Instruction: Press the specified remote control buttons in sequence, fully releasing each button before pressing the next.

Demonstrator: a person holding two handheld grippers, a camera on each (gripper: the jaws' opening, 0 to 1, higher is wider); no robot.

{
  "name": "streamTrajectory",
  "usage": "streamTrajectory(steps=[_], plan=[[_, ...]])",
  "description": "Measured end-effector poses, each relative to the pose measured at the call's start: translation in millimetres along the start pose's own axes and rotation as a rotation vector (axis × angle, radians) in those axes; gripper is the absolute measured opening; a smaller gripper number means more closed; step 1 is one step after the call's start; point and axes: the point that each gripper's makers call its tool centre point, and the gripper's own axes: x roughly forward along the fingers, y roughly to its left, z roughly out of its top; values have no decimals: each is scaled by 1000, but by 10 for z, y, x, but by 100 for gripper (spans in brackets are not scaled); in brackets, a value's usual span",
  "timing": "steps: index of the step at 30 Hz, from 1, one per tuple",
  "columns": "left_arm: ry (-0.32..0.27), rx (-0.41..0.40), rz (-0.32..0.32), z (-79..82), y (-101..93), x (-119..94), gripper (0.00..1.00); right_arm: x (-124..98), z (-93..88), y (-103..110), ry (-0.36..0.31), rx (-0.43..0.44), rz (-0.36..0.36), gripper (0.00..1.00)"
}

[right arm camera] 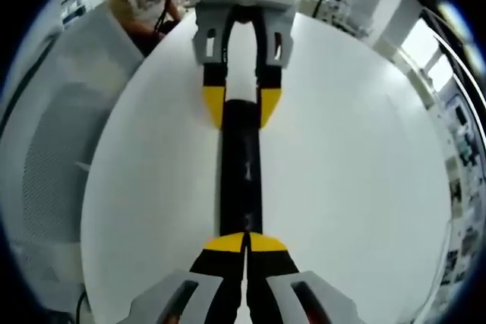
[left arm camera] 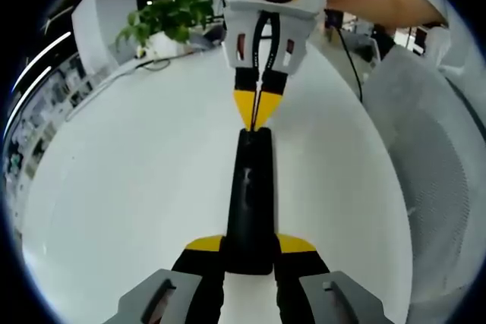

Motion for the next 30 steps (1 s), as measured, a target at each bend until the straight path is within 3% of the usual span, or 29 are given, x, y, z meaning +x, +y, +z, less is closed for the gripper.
streamTrajectory(steps=[11,18,30], plan=[[-8,-1,1,-2,4,-1,24,11,-6,-6,37,6,3,0],[2,3,-1,-3,-1,1,24,31,0,0,105,-59,-7,0],[-4,1,-3,-3,-4,-2,24,19,-12,-3,85,-50,-14,0]])
